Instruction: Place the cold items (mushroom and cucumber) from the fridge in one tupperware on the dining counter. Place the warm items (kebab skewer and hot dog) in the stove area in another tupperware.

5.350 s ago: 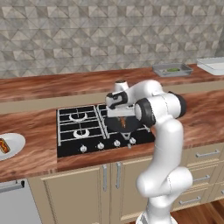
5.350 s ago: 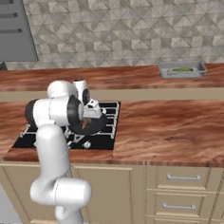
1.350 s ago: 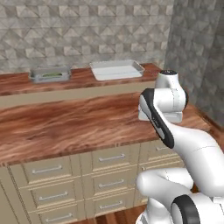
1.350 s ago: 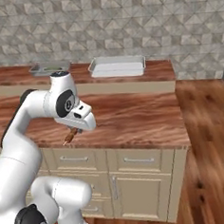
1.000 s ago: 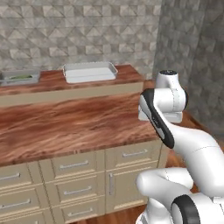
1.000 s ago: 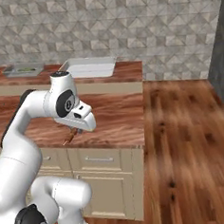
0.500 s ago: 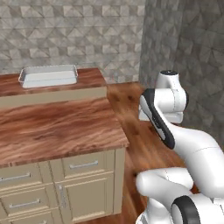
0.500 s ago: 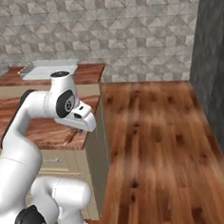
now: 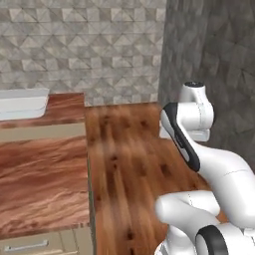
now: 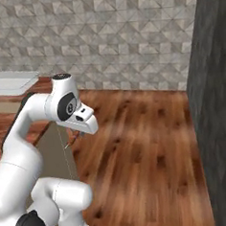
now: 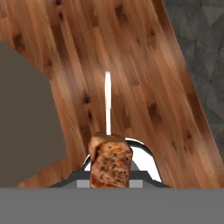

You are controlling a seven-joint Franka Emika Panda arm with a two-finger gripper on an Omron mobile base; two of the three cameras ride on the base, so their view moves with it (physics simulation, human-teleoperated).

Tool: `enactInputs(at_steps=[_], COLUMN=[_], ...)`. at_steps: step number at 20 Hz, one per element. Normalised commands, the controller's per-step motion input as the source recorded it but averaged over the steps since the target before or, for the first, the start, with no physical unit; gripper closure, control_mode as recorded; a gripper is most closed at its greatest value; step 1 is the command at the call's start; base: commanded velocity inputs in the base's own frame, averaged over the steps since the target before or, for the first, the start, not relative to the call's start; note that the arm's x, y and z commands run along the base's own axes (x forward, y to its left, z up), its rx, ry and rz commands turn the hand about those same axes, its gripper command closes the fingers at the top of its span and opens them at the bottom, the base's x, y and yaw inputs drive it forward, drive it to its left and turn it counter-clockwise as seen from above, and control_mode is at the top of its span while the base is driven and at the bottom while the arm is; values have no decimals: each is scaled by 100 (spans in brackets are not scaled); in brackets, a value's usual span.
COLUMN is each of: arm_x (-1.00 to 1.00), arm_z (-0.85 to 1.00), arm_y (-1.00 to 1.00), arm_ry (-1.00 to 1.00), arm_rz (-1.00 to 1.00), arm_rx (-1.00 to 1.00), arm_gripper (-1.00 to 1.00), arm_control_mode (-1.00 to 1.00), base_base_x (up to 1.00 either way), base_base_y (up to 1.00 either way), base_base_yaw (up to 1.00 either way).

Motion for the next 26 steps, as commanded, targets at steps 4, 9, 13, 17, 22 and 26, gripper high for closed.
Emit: enactInputs(at_steps=[4, 9, 13, 17, 22, 26], arm_x=[0, 0, 0, 0, 0, 0], arm_z=[0, 0, 0, 0, 0, 0], arm_y=[0, 0, 0, 0, 0, 0], arm_ry=[0, 0, 0, 0, 0, 0], arm_rz=[0, 0, 0, 0, 0, 0], arm_rx=[0, 0, 0, 0, 0, 0], arm_gripper=[100, 100, 100, 100, 100, 100], arm_control_mode=[100, 100, 100, 100, 100, 100], base_base_x=[81, 98, 100, 100, 100, 100], base_base_y=[-99, -76, -41, -55, -58, -72], base_base_yaw=[43, 51, 57, 57, 57, 50])
